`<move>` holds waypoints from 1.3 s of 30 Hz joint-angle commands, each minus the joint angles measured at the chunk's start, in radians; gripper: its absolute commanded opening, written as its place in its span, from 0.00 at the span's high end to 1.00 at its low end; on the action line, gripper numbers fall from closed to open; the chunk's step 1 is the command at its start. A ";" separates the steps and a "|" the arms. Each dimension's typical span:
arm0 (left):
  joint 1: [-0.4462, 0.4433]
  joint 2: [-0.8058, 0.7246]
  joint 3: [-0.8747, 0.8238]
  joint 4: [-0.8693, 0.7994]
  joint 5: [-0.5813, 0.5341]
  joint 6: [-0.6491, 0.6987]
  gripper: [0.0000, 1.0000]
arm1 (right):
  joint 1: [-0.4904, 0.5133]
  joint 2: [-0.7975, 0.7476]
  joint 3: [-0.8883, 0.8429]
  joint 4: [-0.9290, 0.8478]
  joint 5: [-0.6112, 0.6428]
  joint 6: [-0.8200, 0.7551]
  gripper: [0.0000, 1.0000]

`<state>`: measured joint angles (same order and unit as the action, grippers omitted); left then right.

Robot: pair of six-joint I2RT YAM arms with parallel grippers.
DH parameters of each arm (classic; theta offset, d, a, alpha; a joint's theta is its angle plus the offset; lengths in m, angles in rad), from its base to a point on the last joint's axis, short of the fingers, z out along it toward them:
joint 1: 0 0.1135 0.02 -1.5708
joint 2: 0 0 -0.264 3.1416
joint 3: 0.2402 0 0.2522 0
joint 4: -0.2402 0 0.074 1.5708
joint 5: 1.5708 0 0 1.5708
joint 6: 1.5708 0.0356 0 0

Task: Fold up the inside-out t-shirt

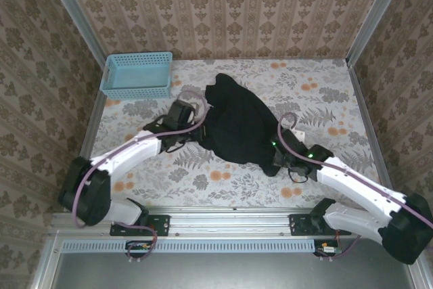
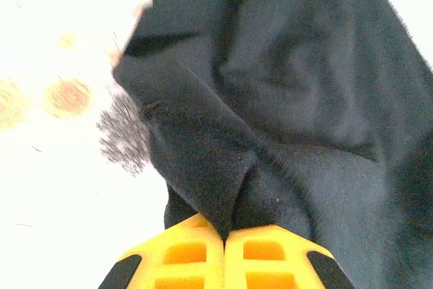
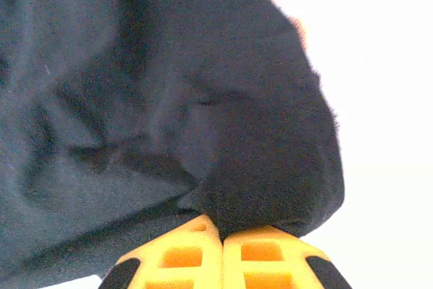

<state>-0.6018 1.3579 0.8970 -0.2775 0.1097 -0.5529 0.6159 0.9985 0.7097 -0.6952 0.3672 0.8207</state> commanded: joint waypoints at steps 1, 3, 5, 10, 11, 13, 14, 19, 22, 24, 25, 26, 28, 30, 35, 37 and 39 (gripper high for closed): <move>0.066 -0.112 0.096 -0.112 0.016 0.072 1.00 | -0.062 -0.096 0.140 -0.201 0.182 -0.134 0.97; 0.116 -0.168 0.142 -0.145 0.020 0.086 1.00 | -0.092 -0.138 0.226 -0.252 0.237 -0.190 0.98; 0.177 -0.224 0.163 -0.139 0.028 0.083 1.00 | -0.118 -0.177 0.324 -0.297 0.299 -0.231 0.99; 0.253 -0.200 0.127 -0.089 0.124 0.041 1.00 | -0.125 -0.225 0.365 -0.273 0.271 -0.279 0.99; 0.254 -0.168 0.118 -0.090 0.142 0.041 1.00 | -0.125 -0.224 0.337 -0.254 0.239 -0.278 0.99; 0.254 -0.107 0.102 -0.098 0.166 0.052 1.00 | -0.125 -0.208 0.277 -0.224 0.183 -0.257 1.00; 0.254 -0.076 0.093 -0.112 0.151 0.057 1.00 | -0.125 -0.192 0.242 -0.204 0.152 -0.244 1.00; 0.271 0.063 0.125 -0.226 0.103 0.089 1.00 | -0.128 -0.068 0.182 -0.151 0.068 -0.230 1.00; 0.275 0.143 0.278 -0.304 0.127 0.120 1.00 | -0.159 -0.011 0.306 -0.197 0.100 -0.284 1.00; 0.267 0.197 0.447 -0.352 0.136 0.131 1.00 | -0.206 0.003 0.438 -0.224 0.109 -0.344 1.00; 0.258 0.225 0.554 -0.365 0.136 0.139 1.00 | -0.236 0.008 0.517 -0.240 0.115 -0.373 1.00; 0.244 0.250 0.664 -0.374 0.136 0.150 1.00 | -0.261 0.013 0.604 -0.254 0.129 -0.401 1.00; 0.213 0.295 0.872 -0.398 0.125 0.173 1.00 | -0.284 0.015 0.754 -0.274 0.171 -0.446 1.00; 0.188 0.288 0.982 -0.343 0.110 0.198 1.00 | -0.285 -0.004 0.859 -0.268 0.181 -0.485 1.00; 0.196 0.185 0.850 -0.154 0.071 0.223 1.00 | -0.252 -0.082 0.834 -0.258 0.050 -0.494 1.00; 0.223 0.180 0.765 -0.171 0.082 0.235 1.00 | -0.188 -0.092 0.734 -0.267 0.027 -0.479 1.00; 0.248 0.164 0.642 -0.202 0.051 0.234 1.00 | -0.051 -0.100 0.564 -0.239 0.028 -0.439 1.00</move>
<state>-0.4213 1.4712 1.6802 -0.4168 0.2707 -0.3534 0.4576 0.8654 1.4471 -0.8597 0.3832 0.3676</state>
